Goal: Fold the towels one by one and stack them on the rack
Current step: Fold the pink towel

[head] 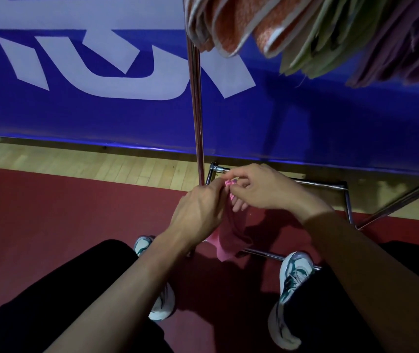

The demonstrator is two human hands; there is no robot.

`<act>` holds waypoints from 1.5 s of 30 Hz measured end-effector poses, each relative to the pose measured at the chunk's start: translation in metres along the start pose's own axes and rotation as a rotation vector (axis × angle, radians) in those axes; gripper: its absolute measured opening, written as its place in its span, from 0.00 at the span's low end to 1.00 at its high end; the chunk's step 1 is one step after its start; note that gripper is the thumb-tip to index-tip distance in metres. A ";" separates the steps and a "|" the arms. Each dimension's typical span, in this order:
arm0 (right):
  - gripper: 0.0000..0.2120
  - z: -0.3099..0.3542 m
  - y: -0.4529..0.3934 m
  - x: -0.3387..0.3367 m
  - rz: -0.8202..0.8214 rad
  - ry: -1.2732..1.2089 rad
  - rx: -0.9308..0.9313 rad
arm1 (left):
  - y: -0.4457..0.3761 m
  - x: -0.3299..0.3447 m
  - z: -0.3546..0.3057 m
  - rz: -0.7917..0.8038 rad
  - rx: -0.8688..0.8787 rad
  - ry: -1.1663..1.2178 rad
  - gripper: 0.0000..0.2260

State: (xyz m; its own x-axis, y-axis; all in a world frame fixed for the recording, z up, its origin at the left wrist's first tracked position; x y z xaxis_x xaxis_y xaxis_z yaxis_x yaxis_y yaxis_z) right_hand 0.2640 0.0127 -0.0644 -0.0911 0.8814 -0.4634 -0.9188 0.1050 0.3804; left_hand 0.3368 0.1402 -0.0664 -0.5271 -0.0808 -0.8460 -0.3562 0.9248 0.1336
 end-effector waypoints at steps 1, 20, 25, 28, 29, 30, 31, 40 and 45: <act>0.14 -0.001 0.001 -0.001 0.002 -0.033 -0.002 | 0.000 0.000 0.000 0.004 0.038 0.039 0.12; 0.13 0.005 0.019 -0.035 -0.055 0.332 0.012 | 0.002 -0.028 0.002 -0.066 0.209 0.277 0.11; 0.08 -0.008 0.022 -0.029 0.096 0.445 0.014 | 0.005 -0.046 0.010 -0.099 0.191 0.265 0.10; 0.07 -0.013 0.021 -0.031 0.103 0.463 0.000 | 0.005 -0.052 0.021 -0.139 0.144 0.267 0.12; 0.09 -0.016 0.021 -0.033 0.068 0.475 -0.001 | 0.004 -0.053 0.026 -0.148 0.123 0.268 0.12; 0.12 -0.017 0.021 -0.035 0.028 0.491 0.005 | 0.005 -0.054 0.030 -0.155 0.105 0.265 0.12; 0.14 -0.019 0.022 -0.038 -0.018 0.501 0.011 | 0.005 -0.055 0.034 -0.164 0.093 0.260 0.11; 0.18 0.011 0.038 -0.043 -0.223 0.431 -0.208 | 0.006 -0.063 0.057 -0.268 -0.012 0.317 0.10; 0.10 0.014 0.039 -0.028 -0.165 0.515 -0.276 | 0.005 -0.071 0.061 -0.318 -0.054 0.344 0.11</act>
State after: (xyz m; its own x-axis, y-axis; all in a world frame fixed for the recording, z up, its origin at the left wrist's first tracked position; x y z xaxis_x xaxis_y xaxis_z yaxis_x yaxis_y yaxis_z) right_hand 0.2356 -0.0013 -0.0253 -0.0497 0.5205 -0.8524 -0.9960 0.0374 0.0810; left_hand 0.4200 0.1730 -0.0372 -0.6072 -0.4836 -0.6305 -0.5760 0.8144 -0.0699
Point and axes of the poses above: each hand's wrist, its own y-axis away from the middle knuckle, its own x-axis out of the palm, z = x × y, the point moved 5 cm from there along -y, towards the middle knuckle, and after that the axes turned 15 degrees about z, right-handed, at the moved point
